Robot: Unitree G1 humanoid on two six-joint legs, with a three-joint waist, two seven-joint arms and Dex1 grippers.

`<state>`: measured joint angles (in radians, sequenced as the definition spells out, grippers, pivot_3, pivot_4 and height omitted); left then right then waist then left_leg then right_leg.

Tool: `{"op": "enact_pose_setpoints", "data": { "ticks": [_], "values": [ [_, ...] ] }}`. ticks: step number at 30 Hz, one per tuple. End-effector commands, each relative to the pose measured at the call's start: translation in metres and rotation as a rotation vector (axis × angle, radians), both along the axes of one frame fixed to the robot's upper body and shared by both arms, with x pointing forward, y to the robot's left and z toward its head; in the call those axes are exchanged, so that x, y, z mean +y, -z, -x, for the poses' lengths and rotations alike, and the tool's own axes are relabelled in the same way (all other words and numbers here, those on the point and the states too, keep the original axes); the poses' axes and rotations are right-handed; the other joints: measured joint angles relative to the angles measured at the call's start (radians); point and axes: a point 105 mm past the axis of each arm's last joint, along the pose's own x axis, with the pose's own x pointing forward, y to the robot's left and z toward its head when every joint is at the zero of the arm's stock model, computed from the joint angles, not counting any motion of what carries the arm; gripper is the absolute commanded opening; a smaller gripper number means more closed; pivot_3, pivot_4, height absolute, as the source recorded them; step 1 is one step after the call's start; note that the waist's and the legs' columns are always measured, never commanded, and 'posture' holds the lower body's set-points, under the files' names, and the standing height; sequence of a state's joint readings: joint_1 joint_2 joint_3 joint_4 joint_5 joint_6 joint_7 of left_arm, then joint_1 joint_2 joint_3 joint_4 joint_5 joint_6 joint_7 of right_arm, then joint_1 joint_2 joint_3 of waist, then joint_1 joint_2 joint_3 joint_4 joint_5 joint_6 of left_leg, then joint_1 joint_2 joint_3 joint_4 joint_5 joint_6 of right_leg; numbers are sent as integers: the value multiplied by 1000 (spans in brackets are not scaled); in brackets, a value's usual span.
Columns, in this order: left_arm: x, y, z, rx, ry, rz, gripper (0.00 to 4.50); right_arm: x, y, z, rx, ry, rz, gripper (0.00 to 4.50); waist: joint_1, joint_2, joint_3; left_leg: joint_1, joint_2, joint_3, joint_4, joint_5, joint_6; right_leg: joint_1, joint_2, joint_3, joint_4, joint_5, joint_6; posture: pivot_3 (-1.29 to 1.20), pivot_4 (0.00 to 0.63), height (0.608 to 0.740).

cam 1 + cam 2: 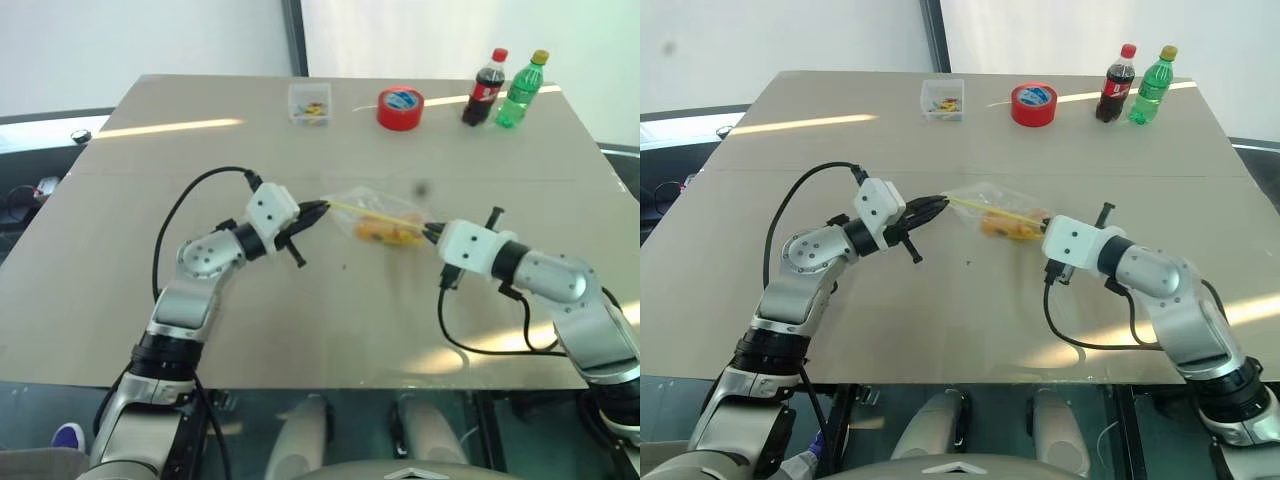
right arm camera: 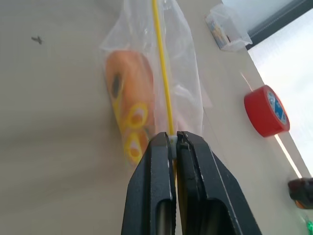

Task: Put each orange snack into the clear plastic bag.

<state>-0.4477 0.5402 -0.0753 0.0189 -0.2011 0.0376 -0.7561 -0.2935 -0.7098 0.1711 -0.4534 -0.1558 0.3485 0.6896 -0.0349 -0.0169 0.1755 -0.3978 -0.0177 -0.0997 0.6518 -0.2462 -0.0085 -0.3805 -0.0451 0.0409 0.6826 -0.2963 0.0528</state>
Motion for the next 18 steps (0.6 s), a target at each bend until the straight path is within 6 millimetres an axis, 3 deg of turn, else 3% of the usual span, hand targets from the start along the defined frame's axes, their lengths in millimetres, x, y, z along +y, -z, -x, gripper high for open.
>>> {"op": "enact_pose_setpoints", "data": {
  "ticks": [1,7,10,15,18],
  "values": [
    [40,-26,-10,-80,-165,54,0,-40,-15,-12,-43,165,15,65,0,0,0,0,0,0,0,0,0,0,0,0,0,0,0,0,150,740],
    [41,-47,-23,-85,-193,123,0,-62,-62,-28,-168,226,-7,65,2,0,0,0,0,0,1,0,0,0,0,0,0,0,0,0,150,740],
    [42,-67,-39,-93,-222,184,0,-69,-85,-40,-241,253,-41,65,3,0,0,0,0,-1,1,0,0,1,0,-1,0,0,0,0,150,740],
    [33,-97,-63,-154,-242,206,0,-84,-110,-70,-394,322,-33,65,0,0,0,-1,-5,0,1,1,-2,1,-1,-1,-1,0,0,0,150,740],
    [28,-109,-68,-211,-233,212,0,-91,-124,-76,-488,346,-37,65,-1,0,0,-1,-5,1,0,2,-4,0,-1,-1,-2,0,1,0,150,740]
  ]
}}
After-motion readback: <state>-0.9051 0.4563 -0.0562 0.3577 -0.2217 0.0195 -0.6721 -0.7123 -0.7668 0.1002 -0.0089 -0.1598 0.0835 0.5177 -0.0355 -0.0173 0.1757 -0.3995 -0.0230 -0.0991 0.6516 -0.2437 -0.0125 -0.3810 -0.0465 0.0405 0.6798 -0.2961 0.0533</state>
